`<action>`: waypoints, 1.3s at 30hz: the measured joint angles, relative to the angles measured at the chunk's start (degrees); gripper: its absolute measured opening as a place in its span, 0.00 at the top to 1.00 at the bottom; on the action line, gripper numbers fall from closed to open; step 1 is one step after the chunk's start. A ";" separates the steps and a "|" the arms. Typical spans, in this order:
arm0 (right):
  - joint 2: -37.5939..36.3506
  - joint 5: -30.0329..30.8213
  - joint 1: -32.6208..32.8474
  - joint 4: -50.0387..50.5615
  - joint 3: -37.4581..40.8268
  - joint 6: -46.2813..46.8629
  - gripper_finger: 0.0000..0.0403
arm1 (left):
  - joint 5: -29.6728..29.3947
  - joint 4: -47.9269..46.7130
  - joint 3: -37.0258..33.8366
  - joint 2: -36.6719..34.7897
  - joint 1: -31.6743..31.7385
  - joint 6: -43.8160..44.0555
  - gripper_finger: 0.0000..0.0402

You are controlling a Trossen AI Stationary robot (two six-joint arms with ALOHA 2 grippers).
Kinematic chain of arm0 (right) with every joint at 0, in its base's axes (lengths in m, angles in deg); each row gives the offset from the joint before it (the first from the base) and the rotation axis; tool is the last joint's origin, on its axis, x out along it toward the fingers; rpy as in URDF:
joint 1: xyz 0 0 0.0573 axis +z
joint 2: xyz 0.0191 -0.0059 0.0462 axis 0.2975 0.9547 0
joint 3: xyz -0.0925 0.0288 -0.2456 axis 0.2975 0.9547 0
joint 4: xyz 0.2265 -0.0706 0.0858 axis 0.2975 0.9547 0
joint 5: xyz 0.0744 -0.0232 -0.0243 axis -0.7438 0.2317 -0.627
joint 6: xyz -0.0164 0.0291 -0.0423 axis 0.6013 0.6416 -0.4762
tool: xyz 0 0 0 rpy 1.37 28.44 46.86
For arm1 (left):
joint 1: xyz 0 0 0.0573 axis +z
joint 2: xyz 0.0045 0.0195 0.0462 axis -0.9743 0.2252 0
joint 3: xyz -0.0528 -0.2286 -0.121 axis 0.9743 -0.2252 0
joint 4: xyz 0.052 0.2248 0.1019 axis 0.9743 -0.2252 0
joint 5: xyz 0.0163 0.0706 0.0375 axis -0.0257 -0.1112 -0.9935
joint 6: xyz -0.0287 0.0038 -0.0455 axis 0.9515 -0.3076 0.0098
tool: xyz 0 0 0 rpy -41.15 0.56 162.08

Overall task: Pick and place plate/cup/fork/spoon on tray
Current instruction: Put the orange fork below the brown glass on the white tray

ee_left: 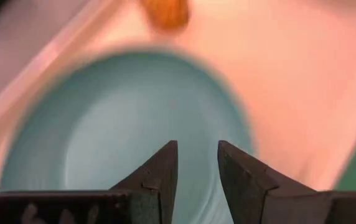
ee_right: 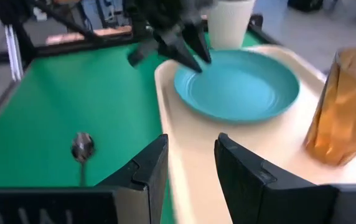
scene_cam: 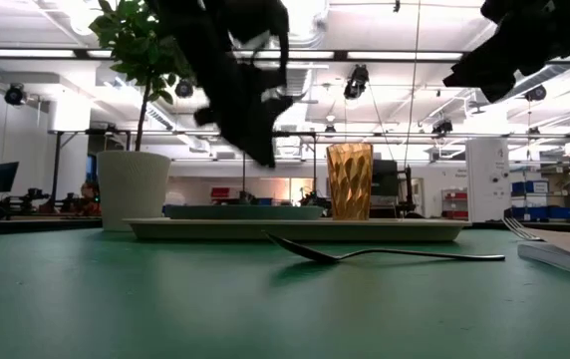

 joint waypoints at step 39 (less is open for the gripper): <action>36.17 -6.78 -4.37 38.80 -5.79 56.99 0.75 | -0.63 36.41 -23.83 -33.64 -8.28 -31.32 0.76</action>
